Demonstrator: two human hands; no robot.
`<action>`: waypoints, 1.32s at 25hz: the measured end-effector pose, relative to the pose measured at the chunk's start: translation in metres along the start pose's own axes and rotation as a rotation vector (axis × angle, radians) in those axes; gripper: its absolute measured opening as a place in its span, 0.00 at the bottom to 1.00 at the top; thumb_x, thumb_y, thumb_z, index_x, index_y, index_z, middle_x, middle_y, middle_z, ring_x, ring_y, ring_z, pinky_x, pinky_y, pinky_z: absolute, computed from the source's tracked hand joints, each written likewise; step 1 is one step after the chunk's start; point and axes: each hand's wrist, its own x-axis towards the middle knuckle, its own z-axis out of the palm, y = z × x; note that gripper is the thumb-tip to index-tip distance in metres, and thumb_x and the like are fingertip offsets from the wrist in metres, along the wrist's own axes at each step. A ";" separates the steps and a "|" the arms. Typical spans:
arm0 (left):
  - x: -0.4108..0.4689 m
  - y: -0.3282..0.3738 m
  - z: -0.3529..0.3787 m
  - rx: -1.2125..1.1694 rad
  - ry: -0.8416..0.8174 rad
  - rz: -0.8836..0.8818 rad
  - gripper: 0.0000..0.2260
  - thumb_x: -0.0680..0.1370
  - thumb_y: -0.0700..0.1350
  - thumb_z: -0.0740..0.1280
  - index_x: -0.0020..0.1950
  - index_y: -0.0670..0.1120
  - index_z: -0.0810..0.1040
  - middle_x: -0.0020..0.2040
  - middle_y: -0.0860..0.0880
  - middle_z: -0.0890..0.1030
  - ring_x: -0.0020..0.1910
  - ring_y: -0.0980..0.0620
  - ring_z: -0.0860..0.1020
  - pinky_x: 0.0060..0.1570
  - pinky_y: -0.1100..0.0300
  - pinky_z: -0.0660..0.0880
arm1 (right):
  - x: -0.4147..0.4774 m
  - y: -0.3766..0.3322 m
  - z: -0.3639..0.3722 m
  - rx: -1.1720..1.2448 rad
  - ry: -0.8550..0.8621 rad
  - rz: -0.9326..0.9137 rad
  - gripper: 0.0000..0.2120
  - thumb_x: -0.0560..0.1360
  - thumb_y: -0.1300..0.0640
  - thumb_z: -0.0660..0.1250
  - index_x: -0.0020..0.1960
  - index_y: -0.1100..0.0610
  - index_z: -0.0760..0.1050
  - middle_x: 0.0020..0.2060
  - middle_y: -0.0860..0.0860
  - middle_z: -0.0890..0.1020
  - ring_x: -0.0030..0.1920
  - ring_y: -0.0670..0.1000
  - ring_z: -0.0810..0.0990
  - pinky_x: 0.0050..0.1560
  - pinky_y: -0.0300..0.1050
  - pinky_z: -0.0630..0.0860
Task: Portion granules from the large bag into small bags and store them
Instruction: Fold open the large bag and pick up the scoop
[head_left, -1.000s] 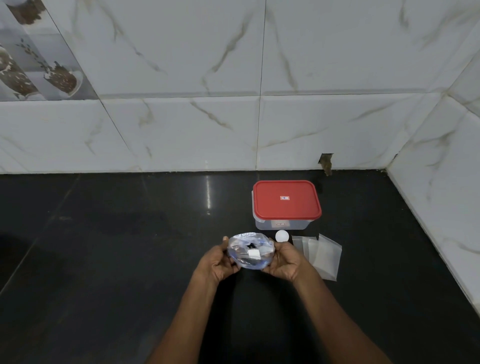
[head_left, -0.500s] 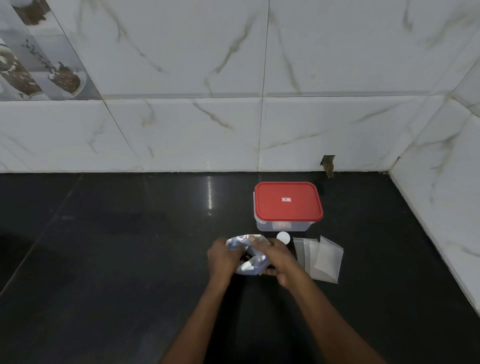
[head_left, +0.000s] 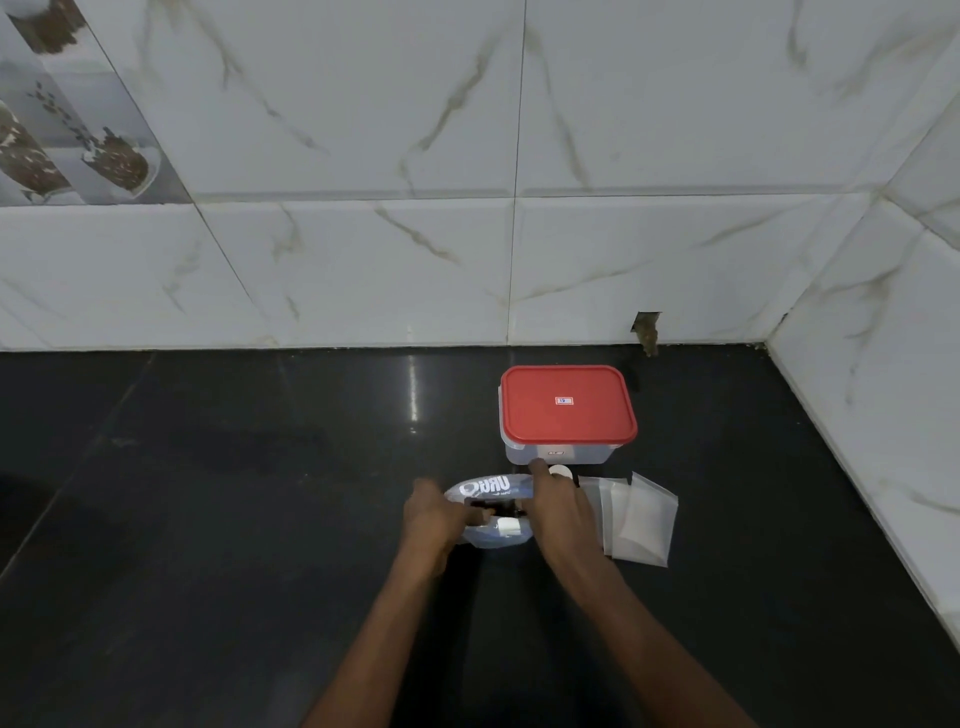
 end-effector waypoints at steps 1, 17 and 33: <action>-0.002 -0.003 0.000 -0.052 0.043 0.000 0.17 0.68 0.37 0.79 0.51 0.39 0.76 0.46 0.44 0.81 0.41 0.48 0.81 0.32 0.58 0.78 | 0.000 0.002 0.001 0.031 -0.002 0.018 0.07 0.80 0.57 0.59 0.58 0.54 0.69 0.49 0.51 0.78 0.49 0.50 0.79 0.43 0.40 0.75; -0.005 0.012 -0.001 -0.487 -0.185 -0.279 0.11 0.81 0.31 0.62 0.41 0.38 0.78 0.32 0.42 0.82 0.34 0.45 0.79 0.24 0.58 0.79 | 0.006 0.010 -0.009 1.219 -0.360 0.501 0.08 0.78 0.71 0.61 0.53 0.63 0.76 0.43 0.60 0.84 0.42 0.57 0.82 0.45 0.54 0.80; 0.025 -0.008 -0.013 -0.632 -0.410 -0.496 0.03 0.72 0.41 0.66 0.39 0.46 0.78 0.31 0.48 0.79 0.32 0.50 0.73 0.35 0.60 0.63 | 0.018 0.018 0.001 1.493 -0.503 0.708 0.06 0.73 0.59 0.71 0.40 0.61 0.81 0.40 0.57 0.85 0.43 0.57 0.81 0.43 0.48 0.76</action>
